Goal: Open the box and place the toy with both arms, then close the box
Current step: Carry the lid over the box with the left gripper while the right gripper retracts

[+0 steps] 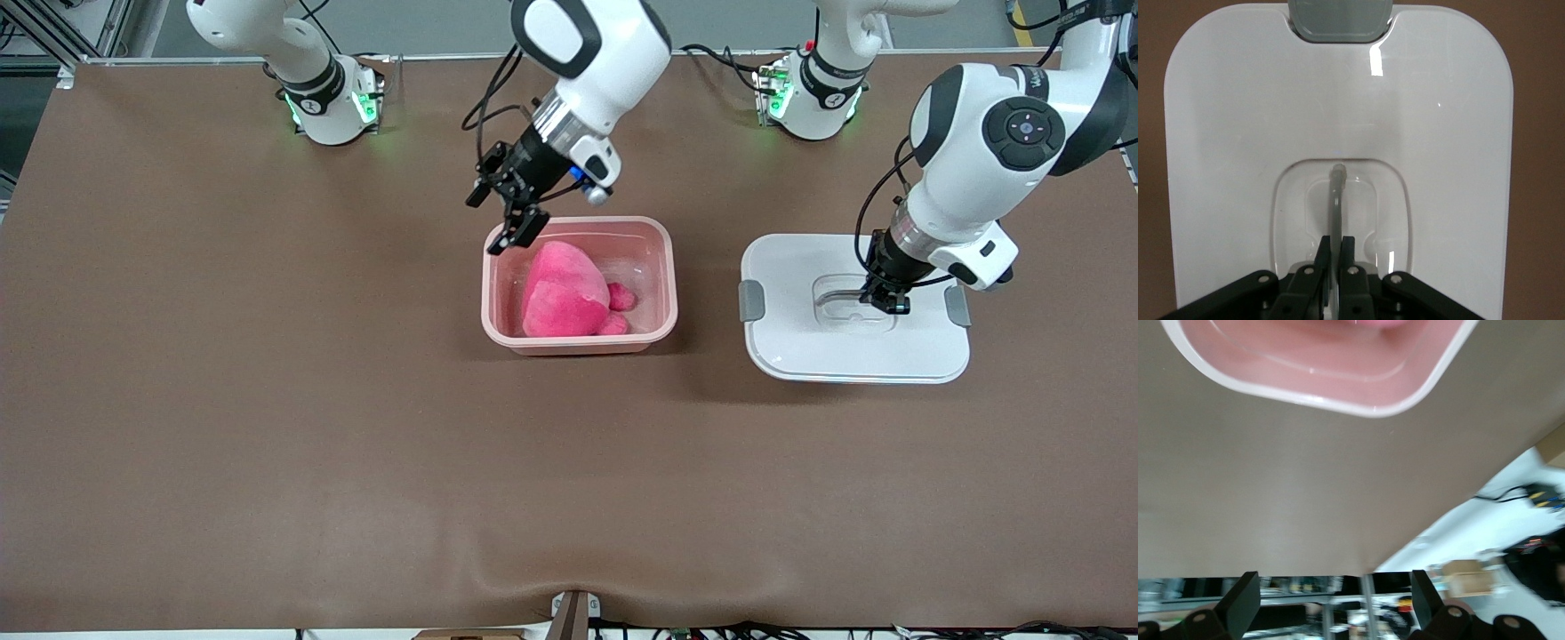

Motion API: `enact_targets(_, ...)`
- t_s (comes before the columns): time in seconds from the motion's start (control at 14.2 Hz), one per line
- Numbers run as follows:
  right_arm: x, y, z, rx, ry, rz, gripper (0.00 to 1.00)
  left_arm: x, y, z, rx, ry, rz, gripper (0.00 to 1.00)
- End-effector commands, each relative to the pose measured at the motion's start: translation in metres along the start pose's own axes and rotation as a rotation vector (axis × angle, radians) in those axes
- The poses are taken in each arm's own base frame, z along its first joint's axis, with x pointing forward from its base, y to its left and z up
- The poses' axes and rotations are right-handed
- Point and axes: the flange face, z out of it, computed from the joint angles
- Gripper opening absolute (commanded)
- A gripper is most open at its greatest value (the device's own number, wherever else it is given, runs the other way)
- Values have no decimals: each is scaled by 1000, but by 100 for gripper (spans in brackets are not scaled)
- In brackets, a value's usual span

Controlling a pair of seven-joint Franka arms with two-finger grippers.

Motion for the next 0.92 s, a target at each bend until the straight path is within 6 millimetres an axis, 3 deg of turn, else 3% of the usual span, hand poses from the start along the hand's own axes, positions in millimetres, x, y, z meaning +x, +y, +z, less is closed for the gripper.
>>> enact_targets(0.0,-46,27,33,125,42,192,100,1,-8,-9,-14,-7,11,0)
enact_targets(0.21,-88,51,74,194,25,358,100,-6,-8,-11,-14,-33,-9,0)
enact_targets(0.35,-136,68,110,285,67,447,100,-15,-7,-15,-17,-60,-30,0)
enact_targets(0.49,-192,78,148,399,134,571,100,-39,-8,-17,-19,-64,-43,0)
enact_targets(0.85,-276,75,197,585,225,816,100,-84,-4,-28,-36,-78,-93,0)
